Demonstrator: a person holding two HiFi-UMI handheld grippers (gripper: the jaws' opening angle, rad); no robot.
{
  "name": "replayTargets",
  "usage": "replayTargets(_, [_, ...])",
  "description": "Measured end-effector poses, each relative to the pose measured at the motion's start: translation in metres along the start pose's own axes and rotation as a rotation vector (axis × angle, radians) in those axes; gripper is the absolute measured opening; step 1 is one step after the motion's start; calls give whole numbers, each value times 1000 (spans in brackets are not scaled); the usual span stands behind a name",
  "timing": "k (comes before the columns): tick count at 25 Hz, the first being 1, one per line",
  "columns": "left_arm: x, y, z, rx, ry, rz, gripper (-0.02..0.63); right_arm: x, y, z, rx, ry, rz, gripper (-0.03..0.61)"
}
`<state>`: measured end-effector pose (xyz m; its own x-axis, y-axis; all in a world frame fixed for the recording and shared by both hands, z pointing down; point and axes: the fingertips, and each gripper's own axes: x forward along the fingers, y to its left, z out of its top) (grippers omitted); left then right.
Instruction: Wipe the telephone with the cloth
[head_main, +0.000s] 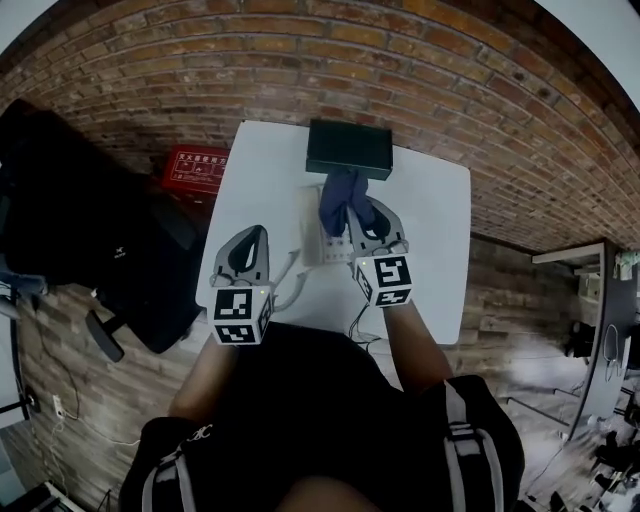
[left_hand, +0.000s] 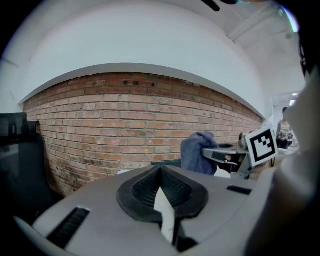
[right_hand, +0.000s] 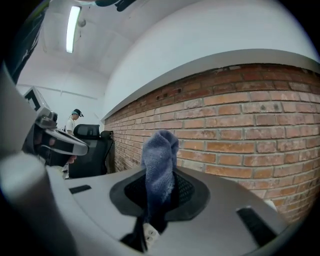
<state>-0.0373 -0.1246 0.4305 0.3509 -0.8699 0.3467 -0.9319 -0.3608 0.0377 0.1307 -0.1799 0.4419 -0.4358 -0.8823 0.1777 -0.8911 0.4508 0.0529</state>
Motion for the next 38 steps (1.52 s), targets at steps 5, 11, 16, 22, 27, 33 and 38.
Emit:
replayTargets(5, [11,31,8,0,-9,8,-3,42,2,-12,-28,59,-6,47])
replayTargets(11, [22,64,11,-41,-9,24,-3,82,0,-26,-177,135,-36,46])
replayTargets(16, [32,79,9,-93,2,28,-3,104,-8,-40,-310,205,-72,46])
replayTargets(22, [37,78,1,-107,20,30,-3,120,-20,-69,-388,295,-73,46])
replayTargets(27, [33,83,-4,-124,28,59,-3,131,-7,-91,-419,341,-6,46])
replayTargets(33, [26,85,-10,-134,35,86,-3,141,19,-113,-398,396,78,48])
replayTargets(38, [19,87,-14,-141,39,101,-3,145,45,-131,-348,463,187,48])
